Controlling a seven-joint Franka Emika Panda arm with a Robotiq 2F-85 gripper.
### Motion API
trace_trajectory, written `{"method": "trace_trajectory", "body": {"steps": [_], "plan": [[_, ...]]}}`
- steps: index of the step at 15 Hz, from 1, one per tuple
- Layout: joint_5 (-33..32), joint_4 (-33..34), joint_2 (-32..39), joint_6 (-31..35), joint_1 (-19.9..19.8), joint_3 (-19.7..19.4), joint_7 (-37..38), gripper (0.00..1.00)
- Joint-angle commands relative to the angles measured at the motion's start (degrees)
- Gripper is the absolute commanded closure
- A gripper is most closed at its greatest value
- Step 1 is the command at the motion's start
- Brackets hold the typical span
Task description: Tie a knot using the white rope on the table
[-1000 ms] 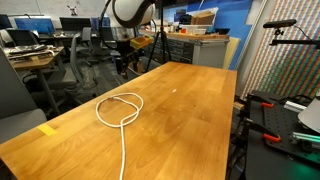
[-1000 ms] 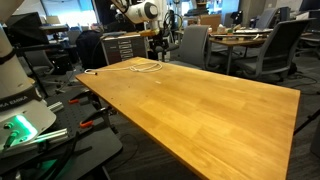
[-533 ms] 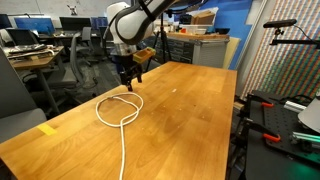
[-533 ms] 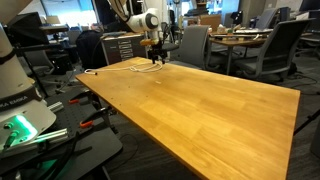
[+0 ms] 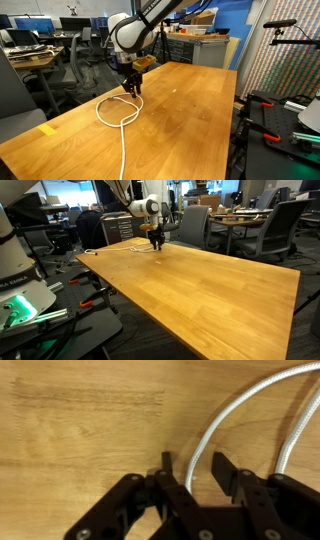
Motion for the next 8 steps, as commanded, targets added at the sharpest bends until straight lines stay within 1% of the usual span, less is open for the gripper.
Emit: {"method": "trace_trajectory", "body": {"steps": [1, 2, 3, 4, 8], "plan": [[2.5, 3.8, 2.0, -0.6, -0.4, 0.3, 1.0, 0.84], [3.1, 4.1, 2.1, -0.9, -0.5, 0.4, 1.2, 0.94], [3.7, 4.4, 2.3, -1.1, -0.7, 0.5, 1.3, 0.99], [4.5, 4.7, 2.4, -1.3, -0.8, 0.6, 1.4, 1.0], [7.3, 5.7, 2.4, -2.3, -1.6, 1.1, 1.5, 0.99]]}}
